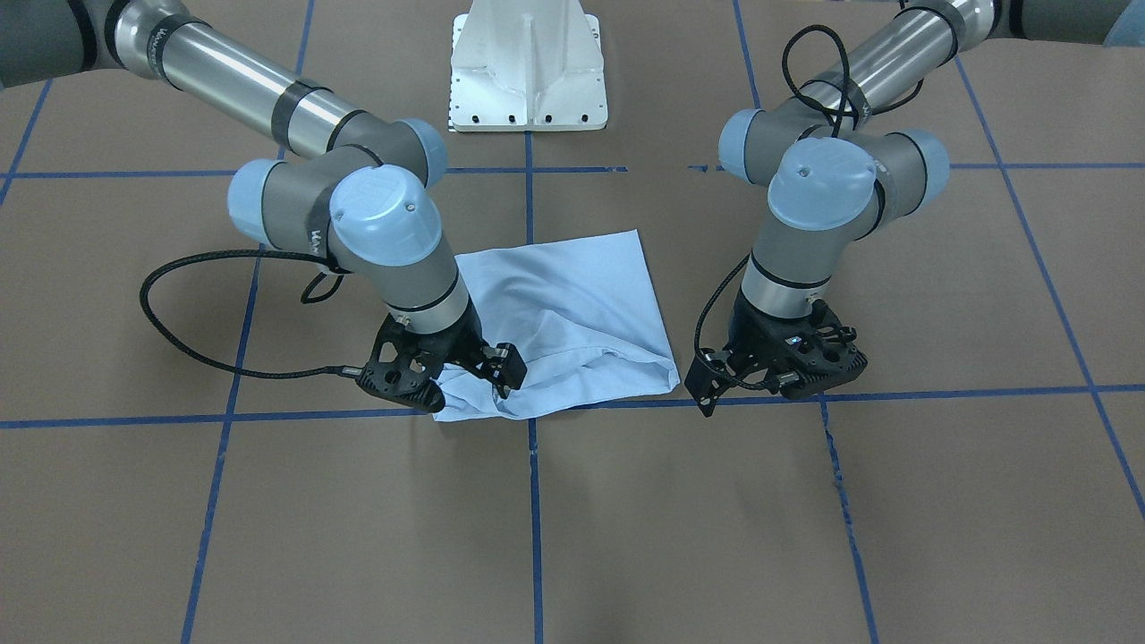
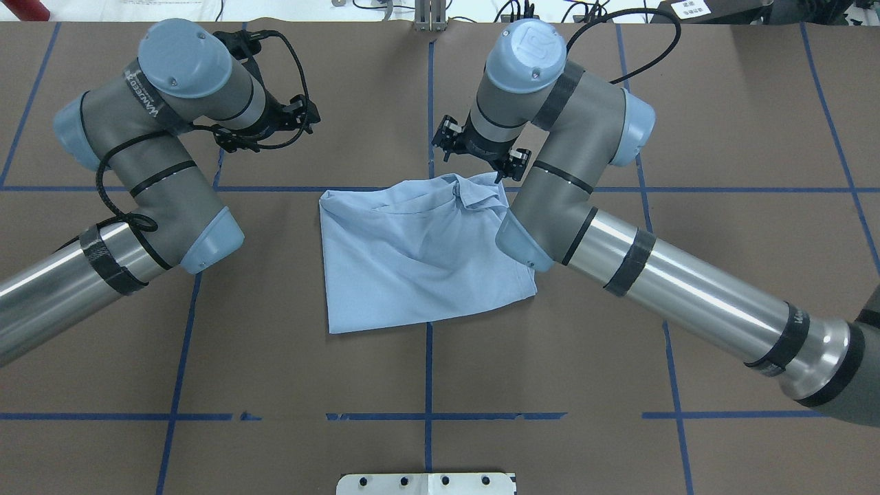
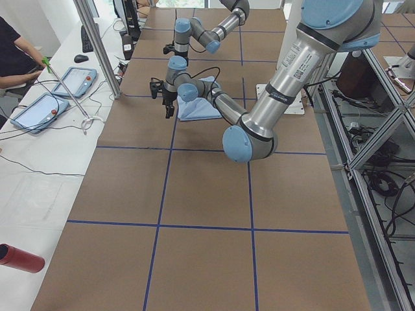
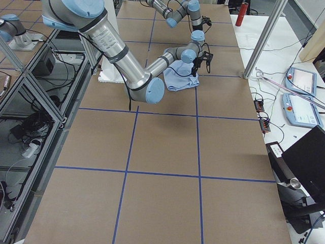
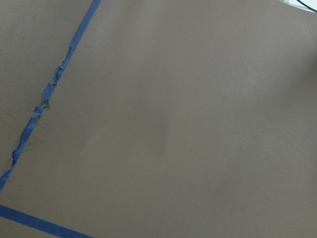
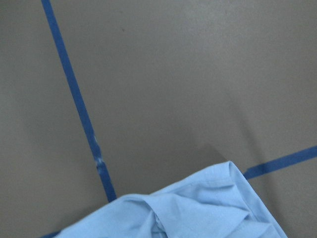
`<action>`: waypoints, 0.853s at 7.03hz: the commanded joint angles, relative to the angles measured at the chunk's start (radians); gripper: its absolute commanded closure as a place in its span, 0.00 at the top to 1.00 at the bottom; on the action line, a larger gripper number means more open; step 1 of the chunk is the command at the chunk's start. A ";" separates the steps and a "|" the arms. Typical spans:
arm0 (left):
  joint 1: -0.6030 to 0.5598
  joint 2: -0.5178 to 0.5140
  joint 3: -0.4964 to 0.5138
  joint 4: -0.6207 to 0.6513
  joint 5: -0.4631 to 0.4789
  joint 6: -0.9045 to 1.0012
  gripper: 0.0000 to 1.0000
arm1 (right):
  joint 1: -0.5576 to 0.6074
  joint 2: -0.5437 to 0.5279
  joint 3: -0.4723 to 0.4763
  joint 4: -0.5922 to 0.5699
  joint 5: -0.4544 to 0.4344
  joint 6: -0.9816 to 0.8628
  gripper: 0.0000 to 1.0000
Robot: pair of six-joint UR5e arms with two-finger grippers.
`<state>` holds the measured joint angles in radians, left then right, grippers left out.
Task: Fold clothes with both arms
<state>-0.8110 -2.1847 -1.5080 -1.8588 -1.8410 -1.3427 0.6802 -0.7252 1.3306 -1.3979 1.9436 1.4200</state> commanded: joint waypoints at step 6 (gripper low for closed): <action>-0.017 0.045 -0.029 0.000 -0.003 0.042 1.00 | -0.079 0.007 -0.042 -0.147 -0.176 -0.256 1.00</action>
<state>-0.8283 -2.1425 -1.5370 -1.8591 -1.8438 -1.3009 0.5906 -0.7178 1.2990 -1.5458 1.7734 1.1807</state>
